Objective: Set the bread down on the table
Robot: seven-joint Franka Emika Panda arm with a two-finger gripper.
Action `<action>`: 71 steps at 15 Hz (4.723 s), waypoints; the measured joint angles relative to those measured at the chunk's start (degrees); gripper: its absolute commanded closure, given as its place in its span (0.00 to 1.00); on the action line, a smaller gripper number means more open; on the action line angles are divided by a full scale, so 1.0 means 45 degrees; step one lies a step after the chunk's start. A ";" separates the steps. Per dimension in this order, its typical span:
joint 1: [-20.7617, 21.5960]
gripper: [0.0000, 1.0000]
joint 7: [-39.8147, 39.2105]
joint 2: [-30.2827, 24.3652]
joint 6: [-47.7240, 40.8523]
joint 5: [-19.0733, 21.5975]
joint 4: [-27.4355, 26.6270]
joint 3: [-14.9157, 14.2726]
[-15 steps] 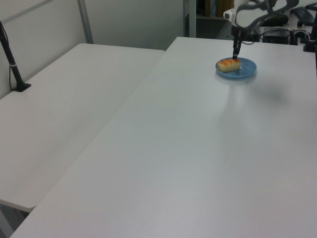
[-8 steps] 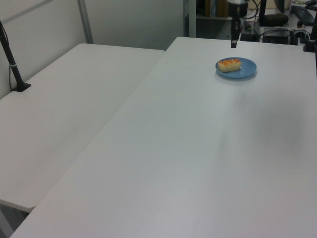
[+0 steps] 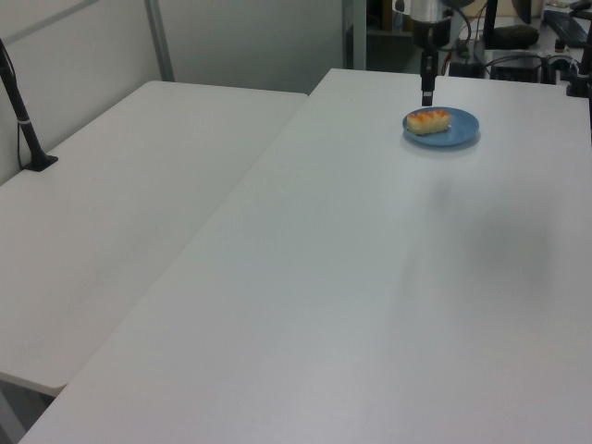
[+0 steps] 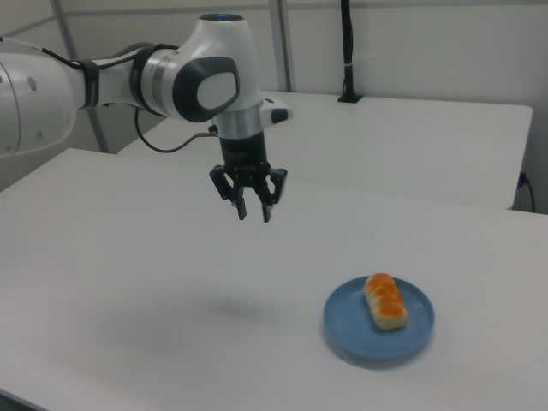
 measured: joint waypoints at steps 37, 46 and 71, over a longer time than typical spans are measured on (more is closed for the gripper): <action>-0.3219 0.99 -0.1973 0.3865 0.7067 -0.1789 0.0026 -0.0665; -0.2858 0.99 -0.0392 0.1462 0.2580 -0.1709 0.0177 0.1615; 0.1833 0.32 1.1038 0.3178 0.2624 -0.3102 -0.0765 0.2414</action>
